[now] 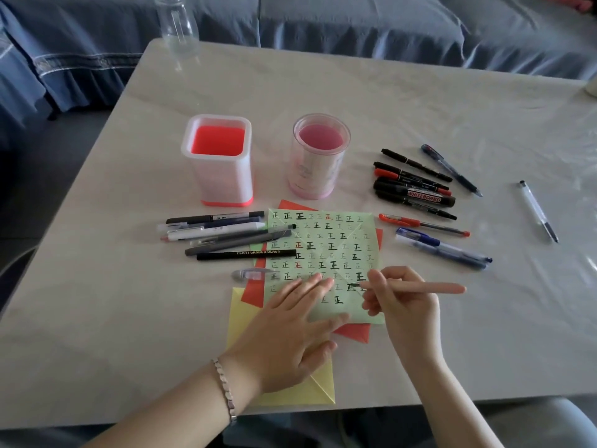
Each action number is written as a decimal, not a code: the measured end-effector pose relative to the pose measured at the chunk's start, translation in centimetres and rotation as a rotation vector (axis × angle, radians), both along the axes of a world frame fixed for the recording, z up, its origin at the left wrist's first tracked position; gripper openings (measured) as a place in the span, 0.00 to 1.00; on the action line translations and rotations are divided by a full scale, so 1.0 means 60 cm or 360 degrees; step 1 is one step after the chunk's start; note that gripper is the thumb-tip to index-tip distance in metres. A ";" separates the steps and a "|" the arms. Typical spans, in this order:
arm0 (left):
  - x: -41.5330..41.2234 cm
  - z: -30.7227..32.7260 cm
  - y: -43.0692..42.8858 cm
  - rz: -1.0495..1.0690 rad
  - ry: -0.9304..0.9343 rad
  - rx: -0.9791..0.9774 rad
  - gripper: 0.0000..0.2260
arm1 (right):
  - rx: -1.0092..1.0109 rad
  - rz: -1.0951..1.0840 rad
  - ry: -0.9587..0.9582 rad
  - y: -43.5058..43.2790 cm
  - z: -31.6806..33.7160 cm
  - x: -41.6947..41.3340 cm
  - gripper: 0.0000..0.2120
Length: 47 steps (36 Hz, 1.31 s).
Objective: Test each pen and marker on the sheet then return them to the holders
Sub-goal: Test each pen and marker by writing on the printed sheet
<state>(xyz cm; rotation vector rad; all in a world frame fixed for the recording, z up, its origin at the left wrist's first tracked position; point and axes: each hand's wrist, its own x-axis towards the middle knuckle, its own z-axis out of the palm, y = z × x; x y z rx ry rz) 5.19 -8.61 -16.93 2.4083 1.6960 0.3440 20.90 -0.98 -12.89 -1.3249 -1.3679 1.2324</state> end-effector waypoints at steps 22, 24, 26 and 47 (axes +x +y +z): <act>0.001 -0.001 0.000 0.0032 -0.0174 -0.0027 0.16 | 0.0086 -0.0192 -0.0264 -0.007 -0.042 -0.008 0.15; 0.001 -0.001 0.000 0.0034 -0.0177 -0.0030 0.16 | 0.0093 -0.0198 -0.0273 -0.007 -0.045 -0.006 0.16; 0.001 -0.001 0.000 0.0032 -0.0177 -0.0031 0.16 | 0.0102 -0.0199 -0.0279 -0.005 -0.049 -0.004 0.16; 0.000 -0.003 0.001 0.0036 -0.0191 -0.0037 0.16 | 0.0164 -0.0213 -0.0388 -0.006 -0.051 -0.009 0.17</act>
